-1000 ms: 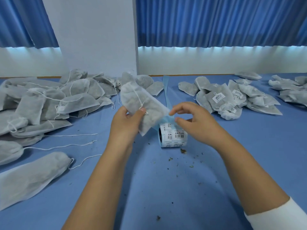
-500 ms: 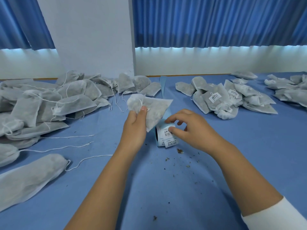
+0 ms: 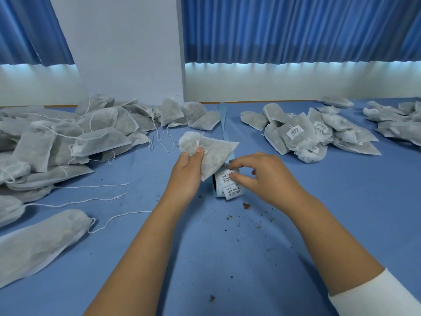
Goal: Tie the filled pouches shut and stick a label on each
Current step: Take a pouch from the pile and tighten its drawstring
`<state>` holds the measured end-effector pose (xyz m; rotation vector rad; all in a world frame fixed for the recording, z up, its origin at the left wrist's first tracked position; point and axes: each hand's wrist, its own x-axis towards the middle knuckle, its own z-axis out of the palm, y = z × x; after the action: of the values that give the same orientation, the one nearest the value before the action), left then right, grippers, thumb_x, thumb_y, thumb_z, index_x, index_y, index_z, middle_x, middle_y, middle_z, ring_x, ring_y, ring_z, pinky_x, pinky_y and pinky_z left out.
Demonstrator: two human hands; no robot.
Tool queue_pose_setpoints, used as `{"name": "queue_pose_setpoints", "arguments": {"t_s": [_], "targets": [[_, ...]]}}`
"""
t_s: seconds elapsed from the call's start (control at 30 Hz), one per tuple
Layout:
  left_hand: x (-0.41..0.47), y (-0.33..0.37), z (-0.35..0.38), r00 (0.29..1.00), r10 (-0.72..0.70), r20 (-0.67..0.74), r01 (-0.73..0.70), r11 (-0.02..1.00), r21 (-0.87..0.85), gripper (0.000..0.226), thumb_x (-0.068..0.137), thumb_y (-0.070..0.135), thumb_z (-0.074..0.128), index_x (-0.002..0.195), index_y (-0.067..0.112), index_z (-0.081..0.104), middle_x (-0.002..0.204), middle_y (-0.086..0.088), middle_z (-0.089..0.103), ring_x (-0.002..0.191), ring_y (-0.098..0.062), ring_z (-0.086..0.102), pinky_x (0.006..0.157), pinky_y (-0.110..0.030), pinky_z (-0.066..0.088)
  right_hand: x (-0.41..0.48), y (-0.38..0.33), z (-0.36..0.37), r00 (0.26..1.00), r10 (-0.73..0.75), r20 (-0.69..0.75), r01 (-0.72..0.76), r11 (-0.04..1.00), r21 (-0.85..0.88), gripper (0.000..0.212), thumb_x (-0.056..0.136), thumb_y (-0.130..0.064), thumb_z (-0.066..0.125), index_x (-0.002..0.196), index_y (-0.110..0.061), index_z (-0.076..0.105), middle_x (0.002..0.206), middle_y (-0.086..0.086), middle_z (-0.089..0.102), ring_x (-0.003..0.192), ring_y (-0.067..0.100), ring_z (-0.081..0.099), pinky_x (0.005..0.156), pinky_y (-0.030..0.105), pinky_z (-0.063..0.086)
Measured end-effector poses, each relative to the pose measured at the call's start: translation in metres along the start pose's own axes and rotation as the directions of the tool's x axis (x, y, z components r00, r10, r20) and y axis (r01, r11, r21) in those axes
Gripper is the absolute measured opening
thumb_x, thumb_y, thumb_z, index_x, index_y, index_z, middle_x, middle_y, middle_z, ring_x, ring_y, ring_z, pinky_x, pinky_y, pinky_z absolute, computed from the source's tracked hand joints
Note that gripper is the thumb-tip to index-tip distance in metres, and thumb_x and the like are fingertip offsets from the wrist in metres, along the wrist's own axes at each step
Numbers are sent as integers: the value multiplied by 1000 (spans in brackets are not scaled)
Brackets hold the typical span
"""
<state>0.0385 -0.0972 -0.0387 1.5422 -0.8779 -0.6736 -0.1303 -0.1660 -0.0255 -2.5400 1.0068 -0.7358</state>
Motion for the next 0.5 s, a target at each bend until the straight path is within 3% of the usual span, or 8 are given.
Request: {"name": "queue_pose_setpoints", "arguments": {"t_s": [0.2, 0.33, 0.43, 0.5], "targets": [[-1, 2, 2, 999, 24, -26, -23, 999, 27, 31, 103, 46, 43, 101, 18, 57, 93, 7, 57, 79, -4, 52, 64, -19, 37, 0, -2, -1, 998, 62, -13, -62, 998, 25, 22, 87, -33, 70, 109, -34, 71, 108, -11, 68, 79, -2, 49, 76, 18, 43], [-2, 2, 4, 997, 60, -37, -59, 998, 31, 37, 102, 45, 44, 105, 11, 58, 89, 7, 55, 74, -5, 50, 60, -18, 36, 0, -3, 0, 995, 92, -42, -89, 994, 62, 18, 86, -30, 71, 104, -33, 72, 100, -14, 69, 71, -22, 48, 66, 1, 37], [-3, 2, 4, 997, 68, -44, -67, 997, 32, 37, 103, 45, 44, 106, 10, 58, 91, 5, 56, 74, -5, 49, 58, -14, 38, -2, -4, 0, 993, 95, -65, -91, 995, 51, 14, 88, -31, 69, 100, -34, 74, 97, -16, 71, 72, -21, 50, 65, 5, 39], [-3, 3, 3, 997, 68, -46, -66, 997, 32, 35, 103, 44, 44, 104, 11, 58, 90, 5, 56, 74, -5, 50, 53, -6, 37, -3, -6, 1, 992, 94, -87, -91, 995, 36, 13, 89, -32, 68, 99, -35, 74, 94, -16, 73, 74, -6, 57, 68, 15, 45]]}}
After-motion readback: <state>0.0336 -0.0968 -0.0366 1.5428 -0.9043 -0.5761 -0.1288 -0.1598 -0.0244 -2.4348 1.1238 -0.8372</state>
